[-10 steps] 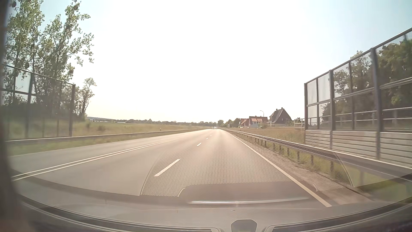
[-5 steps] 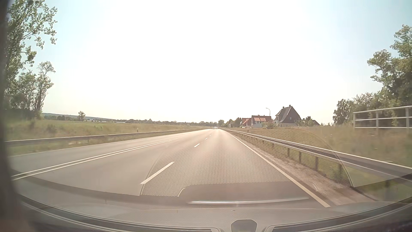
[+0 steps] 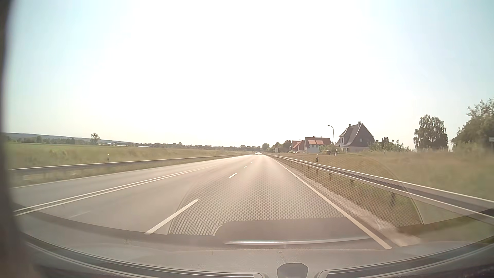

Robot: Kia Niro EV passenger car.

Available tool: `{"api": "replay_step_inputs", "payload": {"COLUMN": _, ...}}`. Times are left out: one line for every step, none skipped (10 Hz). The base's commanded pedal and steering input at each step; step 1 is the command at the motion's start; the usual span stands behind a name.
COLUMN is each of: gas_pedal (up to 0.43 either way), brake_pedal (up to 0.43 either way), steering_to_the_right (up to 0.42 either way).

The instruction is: Follow the waypoints while adhering to traffic rules and regulations

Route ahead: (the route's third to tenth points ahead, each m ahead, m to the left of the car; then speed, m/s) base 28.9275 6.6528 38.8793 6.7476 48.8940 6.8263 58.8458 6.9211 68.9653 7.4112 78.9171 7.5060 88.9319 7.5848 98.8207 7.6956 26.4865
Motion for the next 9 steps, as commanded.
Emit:
{"api": "replay_step_inputs", "payload": {"gas_pedal": 0.461, "brake_pedal": 0.006, "steering_to_the_right": 0.002}}
{"api": "replay_step_inputs", "payload": {"gas_pedal": 0.461, "brake_pedal": 0.006, "steering_to_the_right": 0.002}}
{"api": "replay_step_inputs", "payload": {"gas_pedal": 0.461, "brake_pedal": 0.006, "steering_to_the_right": 0.001}}
{"api": "replay_step_inputs", "payload": {"gas_pedal": 0.461, "brake_pedal": 0.006, "steering_to_the_right": 0.001}}
{"api": "replay_step_inputs", "payload": {"gas_pedal": 0.461, "brake_pedal": 0.006, "steering_to_the_right": 0.001}}
{"api": "replay_step_inputs", "payload": {"gas_pedal": 0.461, "brake_pedal": 0.006, "steering_to_the_right": 0.001}}
{"api": "replay_step_inputs", "payload": {"gas_pedal": 0.461, "brake_pedal": 0.006, "steering_to_the_right": 0.001}}
{"api": "replay_step_inputs", "payload": {"gas_pedal": 0.461, "brake_pedal": 0.006, "steering_to_the_right": 0.0}}
{"api": "replay_step_inputs", "payload": {"gas_pedal": 0.461, "brake_pedal": 0.006, "steering_to_the_right": 0.0}}
